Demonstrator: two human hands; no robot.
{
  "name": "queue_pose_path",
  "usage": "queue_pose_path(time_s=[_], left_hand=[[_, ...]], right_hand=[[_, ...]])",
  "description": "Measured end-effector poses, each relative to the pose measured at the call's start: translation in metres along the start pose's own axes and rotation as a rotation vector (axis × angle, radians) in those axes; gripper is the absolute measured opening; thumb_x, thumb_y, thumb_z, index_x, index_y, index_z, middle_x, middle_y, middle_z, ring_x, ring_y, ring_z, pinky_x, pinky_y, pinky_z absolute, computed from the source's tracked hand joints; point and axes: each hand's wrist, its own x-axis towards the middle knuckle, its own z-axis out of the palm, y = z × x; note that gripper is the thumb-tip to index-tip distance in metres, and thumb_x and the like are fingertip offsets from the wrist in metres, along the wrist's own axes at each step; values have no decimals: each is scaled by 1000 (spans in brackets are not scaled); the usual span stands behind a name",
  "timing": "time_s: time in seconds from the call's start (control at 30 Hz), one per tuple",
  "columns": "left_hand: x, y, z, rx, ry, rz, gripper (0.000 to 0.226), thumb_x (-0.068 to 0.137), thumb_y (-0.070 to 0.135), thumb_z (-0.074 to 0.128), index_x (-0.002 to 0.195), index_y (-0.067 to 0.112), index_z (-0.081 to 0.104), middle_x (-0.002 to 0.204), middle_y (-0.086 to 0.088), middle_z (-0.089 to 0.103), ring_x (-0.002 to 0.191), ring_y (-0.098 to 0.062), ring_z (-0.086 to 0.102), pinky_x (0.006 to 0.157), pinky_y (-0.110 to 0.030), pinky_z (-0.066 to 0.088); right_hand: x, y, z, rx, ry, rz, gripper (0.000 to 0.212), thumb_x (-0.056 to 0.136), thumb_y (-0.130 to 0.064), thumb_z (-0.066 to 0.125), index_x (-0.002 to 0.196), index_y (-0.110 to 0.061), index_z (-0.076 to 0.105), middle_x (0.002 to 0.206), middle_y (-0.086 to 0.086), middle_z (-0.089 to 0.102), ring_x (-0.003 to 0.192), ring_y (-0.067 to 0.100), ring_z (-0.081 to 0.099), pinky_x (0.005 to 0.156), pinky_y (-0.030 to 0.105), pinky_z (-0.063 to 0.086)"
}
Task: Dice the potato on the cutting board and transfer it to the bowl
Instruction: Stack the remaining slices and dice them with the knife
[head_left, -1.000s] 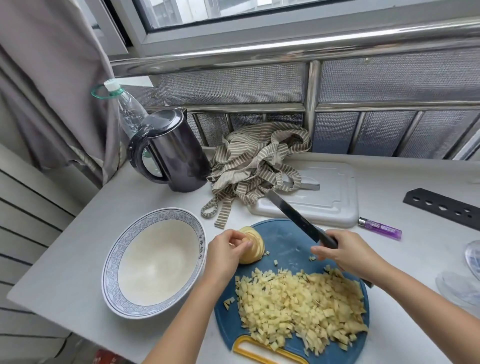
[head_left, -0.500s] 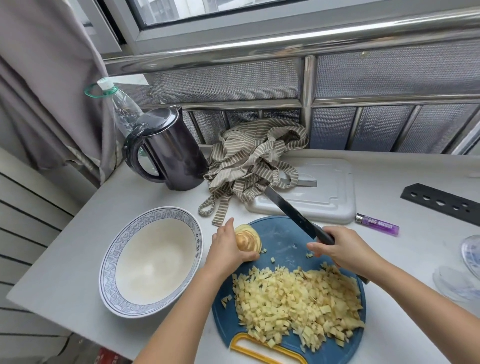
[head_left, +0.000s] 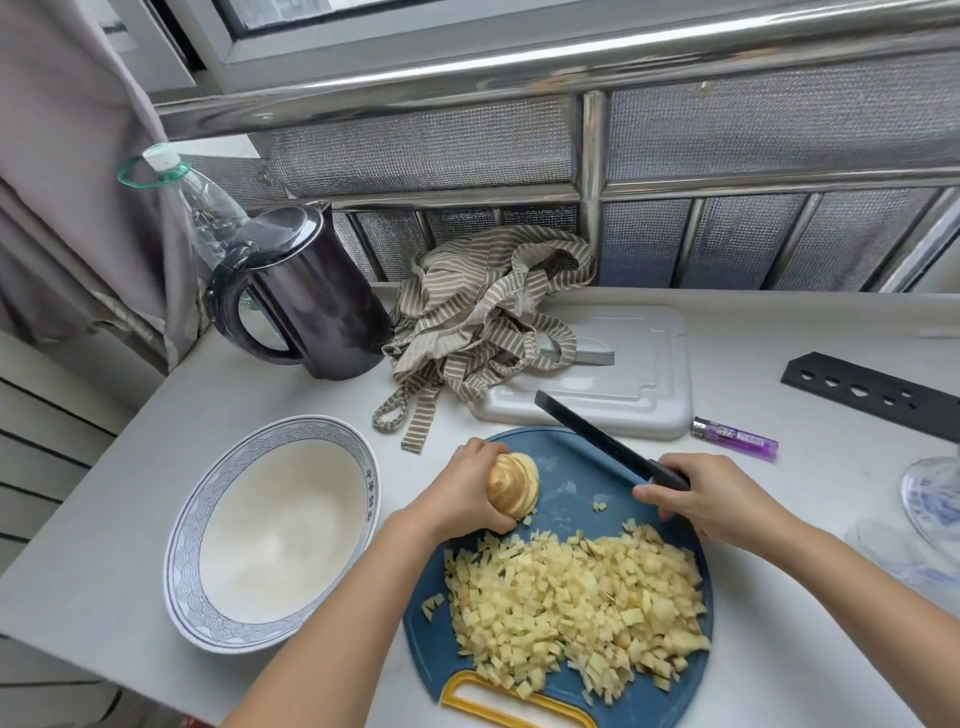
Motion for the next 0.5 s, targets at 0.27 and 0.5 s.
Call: queue_pose_path(time_s=[0.27, 0.5], left_hand=[[39, 38, -11, 190, -217, 221, 99, 62, 22, 88, 145, 23, 33, 138, 4, 41, 126, -14, 40, 105, -25, 35], [21, 45, -2, 21, -75, 46, 116, 64, 28, 89, 153, 19, 14, 152, -3, 25, 140, -20, 29, 111, -27, 28]], right_hand=[[-4, 15, -7, 19, -5, 18, 52, 89, -53, 58, 74, -3, 61, 55, 2, 61, 40, 7, 48, 50, 22, 37], [-1, 18, -3, -40, 20, -28, 64, 86, -64, 44, 78, -3, 62, 65, 8, 64, 52, 12, 53, 53, 24, 38]])
